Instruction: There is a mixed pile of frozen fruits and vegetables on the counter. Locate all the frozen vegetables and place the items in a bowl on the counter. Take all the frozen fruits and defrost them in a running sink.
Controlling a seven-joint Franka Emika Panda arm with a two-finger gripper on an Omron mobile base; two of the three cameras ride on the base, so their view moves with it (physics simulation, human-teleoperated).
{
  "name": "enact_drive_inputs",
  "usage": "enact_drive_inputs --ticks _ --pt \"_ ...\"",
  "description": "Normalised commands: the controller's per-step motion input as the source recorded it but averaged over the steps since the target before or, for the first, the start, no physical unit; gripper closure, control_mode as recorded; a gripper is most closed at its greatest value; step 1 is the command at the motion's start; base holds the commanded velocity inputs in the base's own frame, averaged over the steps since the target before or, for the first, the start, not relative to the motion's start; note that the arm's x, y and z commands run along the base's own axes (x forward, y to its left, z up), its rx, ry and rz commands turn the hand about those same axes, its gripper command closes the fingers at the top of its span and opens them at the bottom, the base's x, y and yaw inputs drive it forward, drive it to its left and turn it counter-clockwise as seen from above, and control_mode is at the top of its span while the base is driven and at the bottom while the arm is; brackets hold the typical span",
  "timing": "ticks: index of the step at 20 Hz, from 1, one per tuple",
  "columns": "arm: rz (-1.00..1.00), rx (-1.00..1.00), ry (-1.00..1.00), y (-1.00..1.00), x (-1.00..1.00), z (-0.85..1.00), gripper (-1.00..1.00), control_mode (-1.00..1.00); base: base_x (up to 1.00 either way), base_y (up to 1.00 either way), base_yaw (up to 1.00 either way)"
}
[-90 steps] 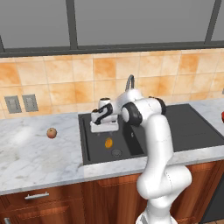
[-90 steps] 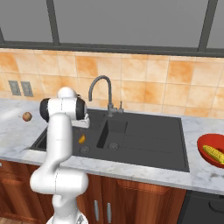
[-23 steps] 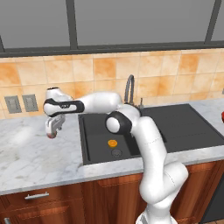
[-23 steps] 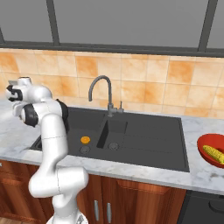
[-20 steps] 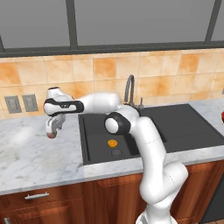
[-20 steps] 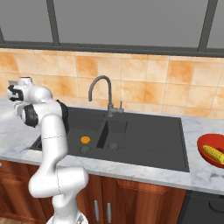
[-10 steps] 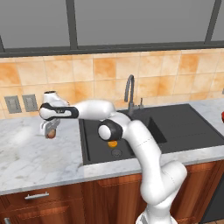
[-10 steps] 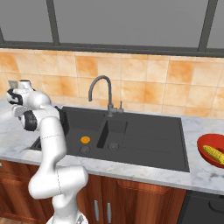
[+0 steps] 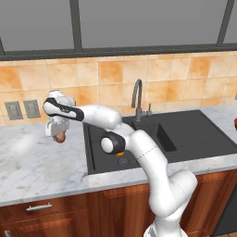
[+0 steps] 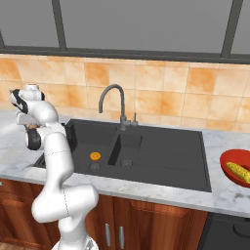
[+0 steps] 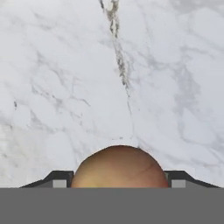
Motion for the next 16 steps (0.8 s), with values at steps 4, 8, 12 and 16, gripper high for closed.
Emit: enact_drive_inputs --ticks 4,8,12,16 --pt "0.03 -0.06 -0.14 -0.8 -0.4 0.22 1.0 -1.0 0.0 0.0 0.0" --pt "0.0 0.05 -0.11 -1.0 -0.27 -0.14 1.0 -1.0 0.0 0.0 0.0" --pt "-0.06 0.0 -0.13 -1.0 -0.13 -0.3 1.0 -1.0 0.0 0.0 0.0" --pt "-0.08 0.0 0.0 -0.85 -0.39 0.15 1.0 -1.0 0.0 0.0 0.0"
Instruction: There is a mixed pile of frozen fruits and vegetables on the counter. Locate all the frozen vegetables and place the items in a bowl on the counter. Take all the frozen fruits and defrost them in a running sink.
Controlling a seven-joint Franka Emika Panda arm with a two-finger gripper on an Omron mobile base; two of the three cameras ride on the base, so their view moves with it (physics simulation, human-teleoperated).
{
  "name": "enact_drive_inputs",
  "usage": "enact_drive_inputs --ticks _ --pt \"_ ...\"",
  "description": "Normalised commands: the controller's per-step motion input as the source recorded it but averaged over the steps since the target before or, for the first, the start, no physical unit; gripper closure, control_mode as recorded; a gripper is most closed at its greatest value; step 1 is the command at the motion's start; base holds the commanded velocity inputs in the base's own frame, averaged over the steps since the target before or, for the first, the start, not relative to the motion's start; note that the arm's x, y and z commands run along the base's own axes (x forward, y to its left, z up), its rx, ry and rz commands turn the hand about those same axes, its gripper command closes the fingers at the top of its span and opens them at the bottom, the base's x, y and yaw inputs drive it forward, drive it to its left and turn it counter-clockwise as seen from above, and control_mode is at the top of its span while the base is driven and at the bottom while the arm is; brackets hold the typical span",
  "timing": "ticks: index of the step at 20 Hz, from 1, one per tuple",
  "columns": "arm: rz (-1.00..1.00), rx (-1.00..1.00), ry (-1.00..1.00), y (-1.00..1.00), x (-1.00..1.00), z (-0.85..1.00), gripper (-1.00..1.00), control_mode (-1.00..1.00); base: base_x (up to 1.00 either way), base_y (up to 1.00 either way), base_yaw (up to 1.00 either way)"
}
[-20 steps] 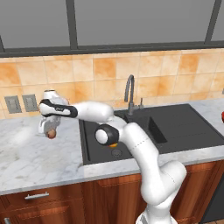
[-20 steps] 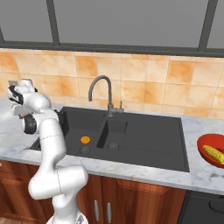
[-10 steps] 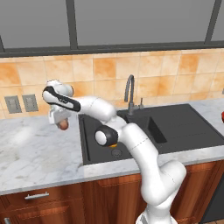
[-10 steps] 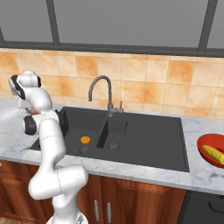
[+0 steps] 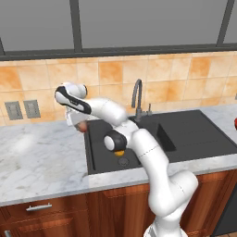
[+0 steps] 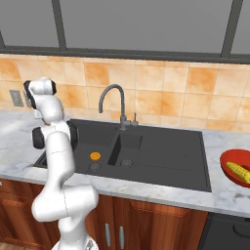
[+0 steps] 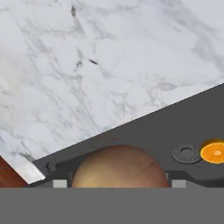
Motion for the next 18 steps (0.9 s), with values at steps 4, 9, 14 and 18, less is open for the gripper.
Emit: enact_drive_inputs --ticks 4,9,14,18 --pt "-0.17 0.0 0.35 -0.61 -0.06 0.39 1.0 -1.0 0.0 0.0 0.0" --pt "-0.15 -0.17 0.49 -0.29 -0.01 -0.16 1.0 -1.0 0.0 0.0 0.0" --pt "0.0 -0.45 0.33 0.13 -0.28 -0.12 1.0 -1.0 0.0 0.0 0.0" --pt "-0.07 -0.24 0.3 -0.08 -0.44 -0.08 1.0 -1.0 0.0 0.0 0.0"
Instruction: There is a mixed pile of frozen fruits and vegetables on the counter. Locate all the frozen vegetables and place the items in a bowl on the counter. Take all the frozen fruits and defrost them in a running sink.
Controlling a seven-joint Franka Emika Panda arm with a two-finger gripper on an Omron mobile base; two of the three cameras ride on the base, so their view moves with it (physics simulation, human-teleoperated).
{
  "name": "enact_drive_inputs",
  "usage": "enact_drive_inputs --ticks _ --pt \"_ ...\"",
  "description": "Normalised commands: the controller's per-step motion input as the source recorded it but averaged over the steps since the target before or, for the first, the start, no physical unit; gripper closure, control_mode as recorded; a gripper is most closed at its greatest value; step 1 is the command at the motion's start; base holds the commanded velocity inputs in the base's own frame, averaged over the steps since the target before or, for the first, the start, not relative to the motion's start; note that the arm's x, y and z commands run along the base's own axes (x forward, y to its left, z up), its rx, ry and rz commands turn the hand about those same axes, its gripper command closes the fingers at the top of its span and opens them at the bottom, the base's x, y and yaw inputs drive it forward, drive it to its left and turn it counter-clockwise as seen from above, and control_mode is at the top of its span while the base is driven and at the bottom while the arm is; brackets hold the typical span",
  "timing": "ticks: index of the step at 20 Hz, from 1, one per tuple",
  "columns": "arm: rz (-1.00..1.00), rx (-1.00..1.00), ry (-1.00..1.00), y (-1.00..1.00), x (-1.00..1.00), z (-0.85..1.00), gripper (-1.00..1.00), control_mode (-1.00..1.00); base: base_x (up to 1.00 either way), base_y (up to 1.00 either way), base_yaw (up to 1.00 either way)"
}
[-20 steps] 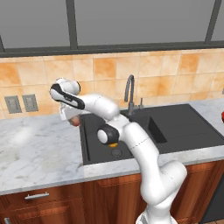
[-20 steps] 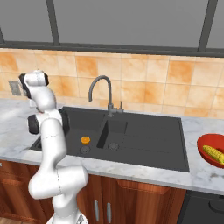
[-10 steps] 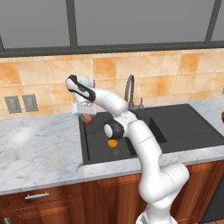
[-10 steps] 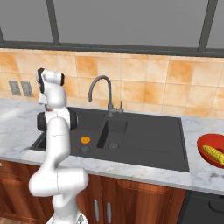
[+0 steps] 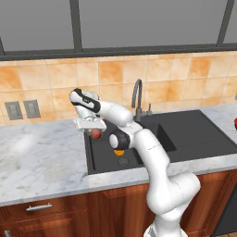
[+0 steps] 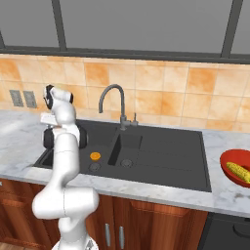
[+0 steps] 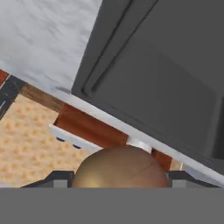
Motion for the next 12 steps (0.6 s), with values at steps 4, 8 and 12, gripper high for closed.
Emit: enact_drive_inputs --ticks 4,8,12 --pt "-0.09 -0.21 0.29 -0.12 -0.41 -0.02 1.0 -1.0 0.0 0.0 0.0" --pt "-0.08 -0.1 0.0 -0.13 -0.73 0.48 1.0 -1.0 0.0 0.0 0.0" --pt "0.0 0.13 -0.45 -0.15 -0.72 0.25 1.0 -1.0 0.0 0.0 0.0"
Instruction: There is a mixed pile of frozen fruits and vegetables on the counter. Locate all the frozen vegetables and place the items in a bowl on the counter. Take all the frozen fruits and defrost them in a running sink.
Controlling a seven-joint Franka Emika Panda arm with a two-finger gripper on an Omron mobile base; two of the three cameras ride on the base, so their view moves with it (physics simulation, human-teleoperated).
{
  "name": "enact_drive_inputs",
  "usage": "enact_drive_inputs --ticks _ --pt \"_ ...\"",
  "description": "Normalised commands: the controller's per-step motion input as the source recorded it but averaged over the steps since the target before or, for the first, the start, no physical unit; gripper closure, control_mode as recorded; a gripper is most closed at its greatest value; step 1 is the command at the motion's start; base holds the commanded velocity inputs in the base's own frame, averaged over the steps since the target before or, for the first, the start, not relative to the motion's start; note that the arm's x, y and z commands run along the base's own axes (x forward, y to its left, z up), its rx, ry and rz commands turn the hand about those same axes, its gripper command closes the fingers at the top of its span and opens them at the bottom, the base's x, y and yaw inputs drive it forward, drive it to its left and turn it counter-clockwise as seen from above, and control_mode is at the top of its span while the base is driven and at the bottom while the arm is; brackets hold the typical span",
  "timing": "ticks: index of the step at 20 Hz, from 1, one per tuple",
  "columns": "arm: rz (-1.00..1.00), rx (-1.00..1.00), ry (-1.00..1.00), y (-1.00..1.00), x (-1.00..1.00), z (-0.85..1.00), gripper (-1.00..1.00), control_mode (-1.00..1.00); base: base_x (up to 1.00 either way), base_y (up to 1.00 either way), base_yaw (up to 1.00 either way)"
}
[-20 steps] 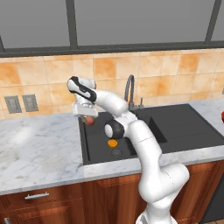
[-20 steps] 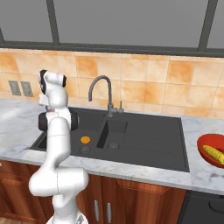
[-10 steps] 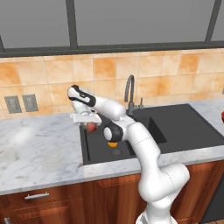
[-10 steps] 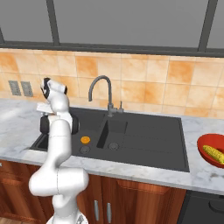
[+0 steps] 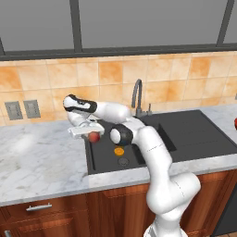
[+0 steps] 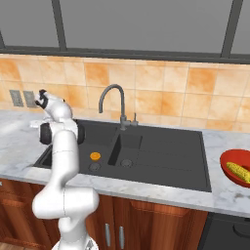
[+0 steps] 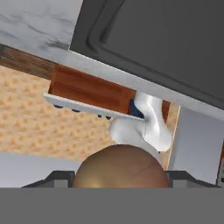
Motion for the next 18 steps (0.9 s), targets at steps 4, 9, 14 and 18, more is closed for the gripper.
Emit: enact_drive_inputs --ticks 4,9,14,18 --pt "0.0 0.13 -0.45 -0.38 -0.64 0.22 1.0 -1.0 0.0 0.0 0.0" --pt "0.0 0.18 -0.46 -0.42 -0.44 0.09 1.0 -1.0 0.0 0.0 0.0" --pt "-0.19 0.24 -0.24 -0.47 0.29 0.0 1.0 -1.0 0.0 0.0 0.0" --pt "-0.24 0.19 -0.45 -0.13 0.35 -0.29 1.0 -1.0 0.0 0.0 0.0"
